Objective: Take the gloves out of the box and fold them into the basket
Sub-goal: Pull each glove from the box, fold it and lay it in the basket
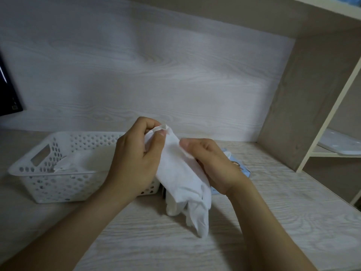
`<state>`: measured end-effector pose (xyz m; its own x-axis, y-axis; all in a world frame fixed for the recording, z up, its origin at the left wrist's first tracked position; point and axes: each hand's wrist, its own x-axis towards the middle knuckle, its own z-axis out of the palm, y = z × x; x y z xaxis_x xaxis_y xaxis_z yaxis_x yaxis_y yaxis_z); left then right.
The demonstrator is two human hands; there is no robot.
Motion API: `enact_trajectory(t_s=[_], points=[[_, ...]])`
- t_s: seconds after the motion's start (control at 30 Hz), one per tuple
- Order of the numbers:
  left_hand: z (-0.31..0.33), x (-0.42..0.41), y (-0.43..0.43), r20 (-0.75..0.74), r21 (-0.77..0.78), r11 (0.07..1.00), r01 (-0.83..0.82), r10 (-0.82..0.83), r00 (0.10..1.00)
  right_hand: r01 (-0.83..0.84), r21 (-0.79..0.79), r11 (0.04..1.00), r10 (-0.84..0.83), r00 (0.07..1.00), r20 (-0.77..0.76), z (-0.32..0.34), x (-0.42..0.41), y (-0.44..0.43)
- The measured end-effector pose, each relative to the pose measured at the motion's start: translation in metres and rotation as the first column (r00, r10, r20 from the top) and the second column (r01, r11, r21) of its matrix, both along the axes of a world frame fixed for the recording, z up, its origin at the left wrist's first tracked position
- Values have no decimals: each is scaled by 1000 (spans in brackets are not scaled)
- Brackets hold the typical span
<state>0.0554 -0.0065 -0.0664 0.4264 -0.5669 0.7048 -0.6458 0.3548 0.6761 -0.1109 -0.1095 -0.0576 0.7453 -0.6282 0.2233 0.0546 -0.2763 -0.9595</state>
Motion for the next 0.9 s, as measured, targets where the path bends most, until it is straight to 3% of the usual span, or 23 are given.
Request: enact_trajectory(t_s=[0.1,0.3,0.43,0.53,0.63,0.77,0.9], points=[[2,2,0,-43,-48,998,-38,36,998,8,-53,999,-10,999,-44,0,-2,1],[10,11,2,-126,-23,998,-51,48,991,107,23,994,-109,991,78,0,-4,-6],[15,23,4,-169,36,991,-130,134,976,268,-128,955,-261,963,63,0,1,-4],[18,37,5,-116,23,958,-286,286,951,461,-315,830,-425,887,180,-4,9,-5],[20,49,7,-70,49,949,-311,313,947,537,-451,713,-486,842,234,-10,19,-12],[20,65,7,-29,135,939,-315,322,946,548,-617,565,-576,797,180,-10,38,-15],[23,82,9,-98,160,937,-310,328,940,545,-696,467,-676,728,116,0,54,-18]])
